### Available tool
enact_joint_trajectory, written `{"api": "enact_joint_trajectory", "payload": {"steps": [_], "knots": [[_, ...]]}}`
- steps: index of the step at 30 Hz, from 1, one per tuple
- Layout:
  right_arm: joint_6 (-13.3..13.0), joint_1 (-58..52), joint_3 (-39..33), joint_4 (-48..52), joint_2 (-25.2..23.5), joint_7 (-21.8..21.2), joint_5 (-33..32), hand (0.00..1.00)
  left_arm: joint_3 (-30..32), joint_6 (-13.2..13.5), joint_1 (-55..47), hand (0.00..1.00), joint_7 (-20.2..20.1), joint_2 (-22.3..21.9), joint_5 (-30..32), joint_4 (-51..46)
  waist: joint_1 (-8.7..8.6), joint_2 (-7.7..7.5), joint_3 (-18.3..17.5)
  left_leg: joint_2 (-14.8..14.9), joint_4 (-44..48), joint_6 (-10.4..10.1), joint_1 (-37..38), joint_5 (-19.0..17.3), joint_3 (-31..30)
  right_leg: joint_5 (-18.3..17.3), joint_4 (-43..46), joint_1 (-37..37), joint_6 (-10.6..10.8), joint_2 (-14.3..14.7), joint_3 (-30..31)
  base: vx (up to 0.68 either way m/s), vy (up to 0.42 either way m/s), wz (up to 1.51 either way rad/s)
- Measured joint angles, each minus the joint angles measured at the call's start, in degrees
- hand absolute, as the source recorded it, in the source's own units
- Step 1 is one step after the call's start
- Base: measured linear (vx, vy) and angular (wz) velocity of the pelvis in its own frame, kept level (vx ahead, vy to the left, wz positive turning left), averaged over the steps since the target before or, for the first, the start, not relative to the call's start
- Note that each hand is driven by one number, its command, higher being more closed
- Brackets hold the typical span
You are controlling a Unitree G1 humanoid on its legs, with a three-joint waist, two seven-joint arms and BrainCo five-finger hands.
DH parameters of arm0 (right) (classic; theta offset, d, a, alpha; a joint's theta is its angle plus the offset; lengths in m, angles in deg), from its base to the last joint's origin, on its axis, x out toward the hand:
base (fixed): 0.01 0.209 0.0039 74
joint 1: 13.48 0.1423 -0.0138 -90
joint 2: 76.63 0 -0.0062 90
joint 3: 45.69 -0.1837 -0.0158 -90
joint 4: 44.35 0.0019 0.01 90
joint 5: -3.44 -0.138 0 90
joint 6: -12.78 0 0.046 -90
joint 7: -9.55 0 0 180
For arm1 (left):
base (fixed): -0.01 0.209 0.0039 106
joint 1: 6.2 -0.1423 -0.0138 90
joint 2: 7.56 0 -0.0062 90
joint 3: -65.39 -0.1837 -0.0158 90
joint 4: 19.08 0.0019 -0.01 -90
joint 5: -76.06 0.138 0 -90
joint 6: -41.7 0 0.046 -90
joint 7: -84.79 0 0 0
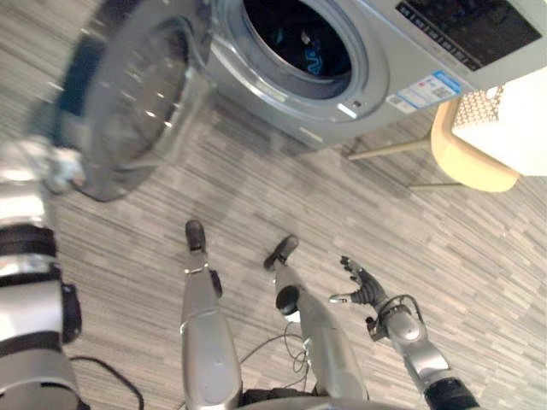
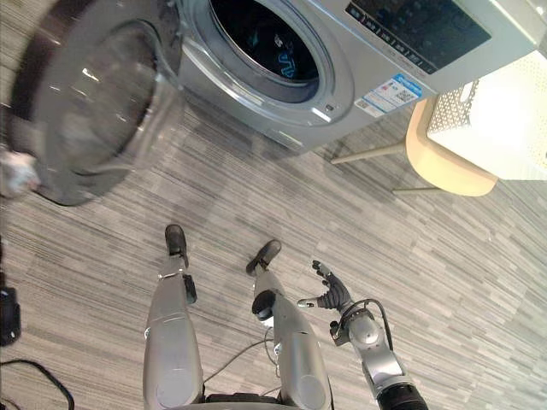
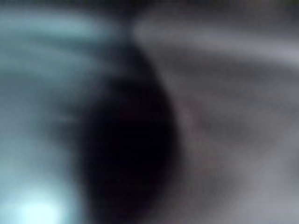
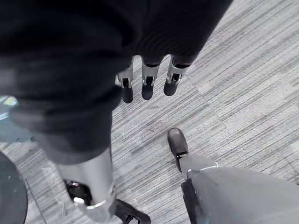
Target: Pick up the laundry basket with both hands and put the clothes into the washing machine.
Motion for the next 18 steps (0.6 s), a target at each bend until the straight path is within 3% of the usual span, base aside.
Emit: {"api": "enact_joint_trajectory", "payload": {"steps": [1, 2, 3, 6, 9, 13, 18], "knots": [[0.0, 0.0, 0.6, 0.3, 0.9, 0.0, 0.7, 0.00, -4.7, -0.1, -1.3, 0.00, 0.0, -1.7, -2.0, -1.4, -0.25, -0.01, -1.0, -0.7, 0.0, 0.4, 0.5, -0.2, 0.3, 0.2, 0.3, 0.1, 0.3, -0.8, 0.3, 0.03, 0.172, 0.03], [-0.2, 0.0, 1.1, 0.6, 1.9, -0.4, 1.5, 0.00, -8.6, -0.3, -2.7, 0.00, 2.2, -5.6, -8.3, -2.0, -0.81, 0.21, -2.1, -1.8, 0.0, 1.3, 1.2, -0.4, 1.1, 0.5, 0.9, 0.4, 0.4, -2.0, 0.8, 0.02, 0.177, 0.03], [-0.5, 0.6, 1.4, 0.5, 2.3, -0.9, 1.9, 0.00, -9.3, 0.4, -5.0, 0.00, 7.2, -9.3, -11.6, -2.4, -2.00, 0.35, -2.9, -2.9, -0.2, 1.8, 2.5, -0.7, 1.4, 0.8, 1.1, 1.1, 0.8, -3.1, 1.5, 0.02, 0.153, 0.02], [-2.2, 2.5, 2.3, -3.4, 2.3, -1.0, 3.8, 0.00, -10.5, 1.0, -7.8, 0.00, 12.6, -12.2, -15.8, -2.5, -4.76, 0.92, -4.5, -5.3, -1.7, 2.0, 4.4, -1.2, 2.8, 1.5, 1.9, 1.1, 1.5, -5.5, 3.2, -0.01, 0.188, -0.04], [-2.0, 3.8, 2.9, -9.6, 2.3, -1.0, 5.7, 0.00, -11.0, 1.0, -10.5, 0.00, 14.4, -12.5, -17.9, -4.6, -6.33, 2.53, -5.1, -7.2, -1.9, 3.0, 5.1, -1.2, 3.7, 2.7, 1.5, 1.1, 1.9, -6.7, 4.5, 0.01, 0.095, -0.05], [-2.1, 3.7, 2.5, -13.5, 2.2, -1.0, 7.4, 0.00, -8.8, 1.6, -15.8, 0.00, 16.5, -14.4, -18.2, -8.0, -6.61, 2.96, -5.1, -8.8, -1.8, 4.7, 7.4, -1.8, 4.4, 3.3, 0.5, 2.6, 2.6, -7.4, 6.3, 0.08, 0.062, -0.14], [-2.9, 3.7, -1.4, -16.5, 2.1, -1.0, 9.0, 0.00, -3.5, 1.7, -22.5, 0.00, 16.5, -17.2, -17.4, -11.1, -8.31, 5.75, -5.5, -10.0, -1.7, 6.2, 8.8, -2.8, 3.7, 3.2, 0.2, 3.9, 2.7, -8.3, 7.0, 0.12, 0.044, -0.06]]}}
